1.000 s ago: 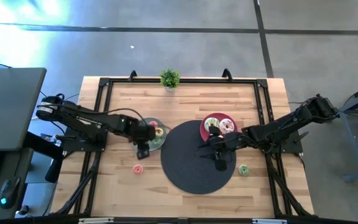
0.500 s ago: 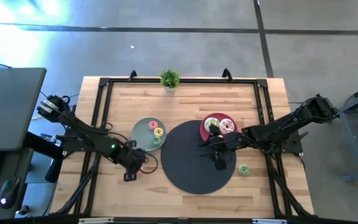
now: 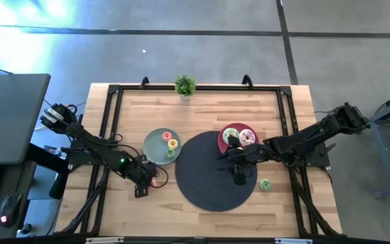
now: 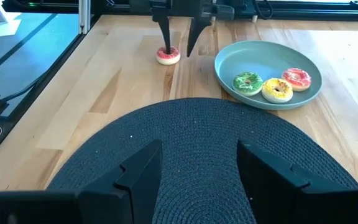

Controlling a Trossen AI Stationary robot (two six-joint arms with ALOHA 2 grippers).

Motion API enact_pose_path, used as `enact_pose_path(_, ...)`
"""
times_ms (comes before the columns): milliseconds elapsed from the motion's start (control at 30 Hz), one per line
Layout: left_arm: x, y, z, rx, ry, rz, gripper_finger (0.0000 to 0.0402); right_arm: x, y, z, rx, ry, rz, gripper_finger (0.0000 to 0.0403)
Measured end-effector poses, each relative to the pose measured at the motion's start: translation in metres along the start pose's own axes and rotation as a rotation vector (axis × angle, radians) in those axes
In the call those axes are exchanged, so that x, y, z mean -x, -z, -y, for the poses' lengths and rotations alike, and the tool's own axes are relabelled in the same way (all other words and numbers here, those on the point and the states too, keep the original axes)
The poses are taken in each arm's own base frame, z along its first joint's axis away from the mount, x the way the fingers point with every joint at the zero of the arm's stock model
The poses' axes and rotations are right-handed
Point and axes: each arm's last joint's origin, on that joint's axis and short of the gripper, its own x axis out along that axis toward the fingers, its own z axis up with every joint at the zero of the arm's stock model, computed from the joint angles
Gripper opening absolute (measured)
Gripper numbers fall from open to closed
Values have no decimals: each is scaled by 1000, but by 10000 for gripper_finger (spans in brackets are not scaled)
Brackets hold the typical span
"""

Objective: Pick & Place donuts
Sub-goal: Put the small red donut on the blue plate

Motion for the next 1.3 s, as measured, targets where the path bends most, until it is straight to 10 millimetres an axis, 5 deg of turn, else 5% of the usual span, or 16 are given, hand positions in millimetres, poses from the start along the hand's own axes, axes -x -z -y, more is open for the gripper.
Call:
enact_pose_path(433, 10, -29, 7, 67, 51, 158, 6, 0, 0, 0, 0, 0, 0, 197)
enact_pose_path(700, 13, -54, -40, 146, -231, 190, 23, 0, 0, 0, -1, 0, 1, 197)
enact_pose_path(867, 13, -62, -63, 212, -263, 171, 23, 0, 0, 0, -1, 0, 1, 197)
enact_pose_path(1300, 19, -64, -68, 210, -273, 185, 23, 0, 0, 0, 0, 0, 0, 197)
